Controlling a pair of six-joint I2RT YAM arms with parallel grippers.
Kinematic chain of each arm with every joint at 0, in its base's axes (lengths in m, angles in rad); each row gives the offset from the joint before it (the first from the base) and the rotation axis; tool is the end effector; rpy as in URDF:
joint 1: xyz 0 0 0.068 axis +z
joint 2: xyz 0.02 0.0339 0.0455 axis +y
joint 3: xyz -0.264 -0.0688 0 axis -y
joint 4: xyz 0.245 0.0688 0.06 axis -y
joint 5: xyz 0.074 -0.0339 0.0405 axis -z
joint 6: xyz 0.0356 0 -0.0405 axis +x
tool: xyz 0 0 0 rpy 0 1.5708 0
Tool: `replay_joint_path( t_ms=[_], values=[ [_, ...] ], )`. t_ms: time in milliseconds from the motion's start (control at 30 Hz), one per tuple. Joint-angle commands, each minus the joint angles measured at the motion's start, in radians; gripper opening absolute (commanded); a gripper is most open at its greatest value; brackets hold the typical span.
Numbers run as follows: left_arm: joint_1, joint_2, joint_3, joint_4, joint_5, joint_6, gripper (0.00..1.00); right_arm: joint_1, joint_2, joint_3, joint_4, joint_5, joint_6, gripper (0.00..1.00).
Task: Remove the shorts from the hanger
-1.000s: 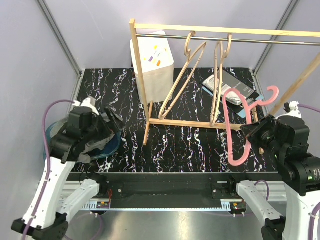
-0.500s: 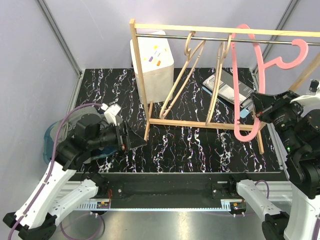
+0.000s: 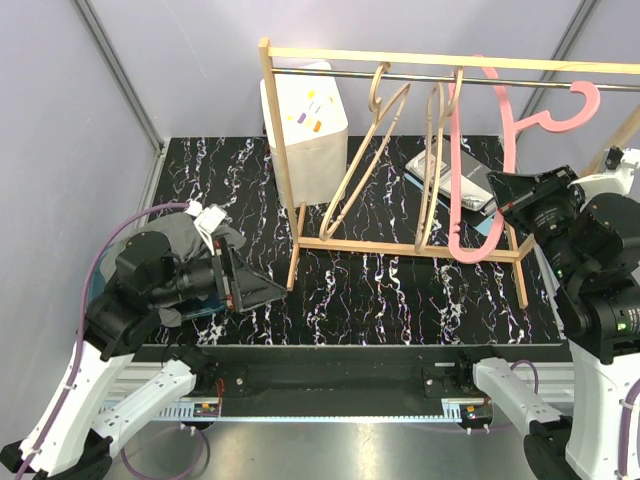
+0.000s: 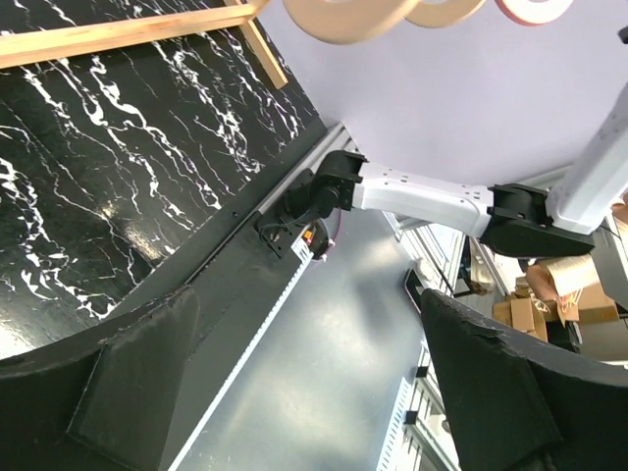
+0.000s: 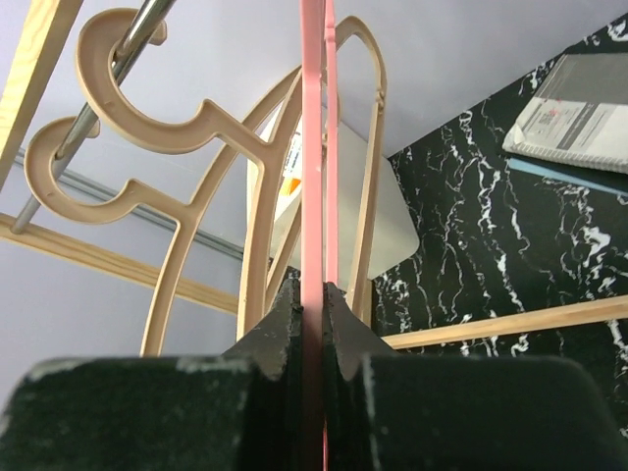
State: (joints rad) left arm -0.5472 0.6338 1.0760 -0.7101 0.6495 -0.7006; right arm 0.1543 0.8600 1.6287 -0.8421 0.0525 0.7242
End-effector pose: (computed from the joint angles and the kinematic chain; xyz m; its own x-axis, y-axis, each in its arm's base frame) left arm 0.0757 -0.0713 0.4018 -0.7610 -0.1375 -0.6340 0.5518 0.3767 -0.7441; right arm 0.0906 0.0122 0.5190 -0.1217 0.6506 -0.7496 -0.0282 0.7526 0.6579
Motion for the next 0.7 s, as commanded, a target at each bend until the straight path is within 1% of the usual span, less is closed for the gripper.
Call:
replay_joint_path(
  t_ms=[0,167,667],
  values=[
    [-0.002,-0.02,0.033,0.015,0.076,0.004,0.99,-0.002,-0.012,-0.021,0.083,0.017,0.099,0.0],
    [-0.002,-0.014,0.048,-0.014,0.085,0.038,0.99,-0.002,0.01,-0.03,0.097,-0.019,0.109,0.0],
    [-0.003,0.012,0.102,-0.084,0.095,0.11,0.99,-0.002,0.034,-0.02,0.118,0.003,0.081,0.0]
  ],
)
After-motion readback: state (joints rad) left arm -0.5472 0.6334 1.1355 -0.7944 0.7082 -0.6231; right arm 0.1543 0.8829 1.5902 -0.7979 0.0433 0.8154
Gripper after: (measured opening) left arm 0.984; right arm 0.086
